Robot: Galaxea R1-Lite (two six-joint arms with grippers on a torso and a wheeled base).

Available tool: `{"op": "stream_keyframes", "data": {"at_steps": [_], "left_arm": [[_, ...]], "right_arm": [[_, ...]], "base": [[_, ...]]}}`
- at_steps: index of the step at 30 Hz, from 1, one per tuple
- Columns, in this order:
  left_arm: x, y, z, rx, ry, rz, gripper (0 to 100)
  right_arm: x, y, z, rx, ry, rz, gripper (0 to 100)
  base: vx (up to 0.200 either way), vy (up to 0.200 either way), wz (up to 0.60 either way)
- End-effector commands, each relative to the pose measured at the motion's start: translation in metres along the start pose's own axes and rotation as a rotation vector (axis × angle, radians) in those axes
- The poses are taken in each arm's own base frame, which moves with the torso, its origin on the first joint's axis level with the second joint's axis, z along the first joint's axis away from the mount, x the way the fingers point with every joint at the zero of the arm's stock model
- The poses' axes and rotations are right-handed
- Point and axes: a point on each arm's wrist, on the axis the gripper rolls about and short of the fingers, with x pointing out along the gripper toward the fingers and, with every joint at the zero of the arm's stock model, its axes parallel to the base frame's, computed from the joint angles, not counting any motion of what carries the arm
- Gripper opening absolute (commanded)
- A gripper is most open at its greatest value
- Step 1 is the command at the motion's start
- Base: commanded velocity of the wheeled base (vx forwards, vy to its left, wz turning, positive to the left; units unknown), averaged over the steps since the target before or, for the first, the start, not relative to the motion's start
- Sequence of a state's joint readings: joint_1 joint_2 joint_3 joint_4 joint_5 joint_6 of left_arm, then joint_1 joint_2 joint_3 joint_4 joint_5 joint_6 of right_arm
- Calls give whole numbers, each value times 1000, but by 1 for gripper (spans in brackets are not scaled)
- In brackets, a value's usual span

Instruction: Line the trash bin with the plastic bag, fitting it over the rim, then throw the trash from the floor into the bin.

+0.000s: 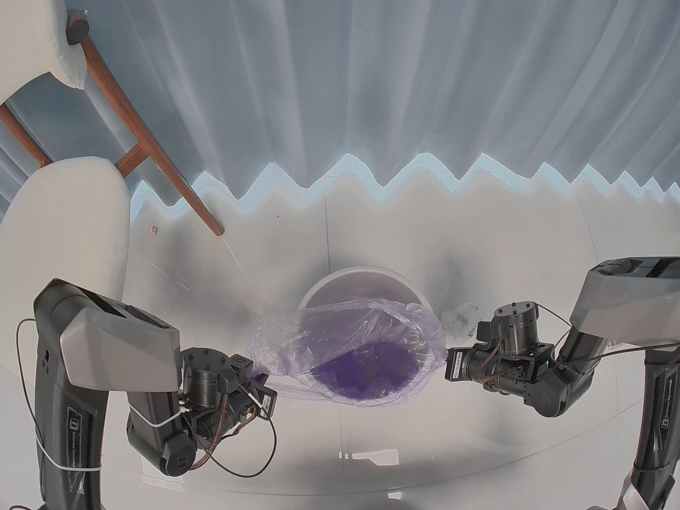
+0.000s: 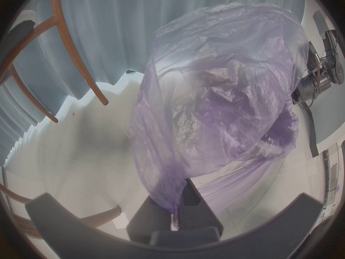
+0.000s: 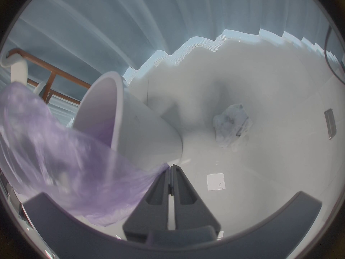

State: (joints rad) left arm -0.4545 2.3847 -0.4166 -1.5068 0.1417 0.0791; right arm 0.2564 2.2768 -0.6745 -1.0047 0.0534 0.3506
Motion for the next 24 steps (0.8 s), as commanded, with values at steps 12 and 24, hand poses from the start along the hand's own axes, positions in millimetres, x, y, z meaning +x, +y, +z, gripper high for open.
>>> {"op": "stream_keyframes", "data": {"at_steps": [12,24], "left_arm": [[-46,4,24,0,-49,-1,100],[-126,-2,51,12,-188,-77,100]], "right_arm": [[-23,-12,-27,-176,-14,-17,100],[-63,-1,-10,-235,-127,21,100]], "base": [[0,0,0],[0,0,0]]}}
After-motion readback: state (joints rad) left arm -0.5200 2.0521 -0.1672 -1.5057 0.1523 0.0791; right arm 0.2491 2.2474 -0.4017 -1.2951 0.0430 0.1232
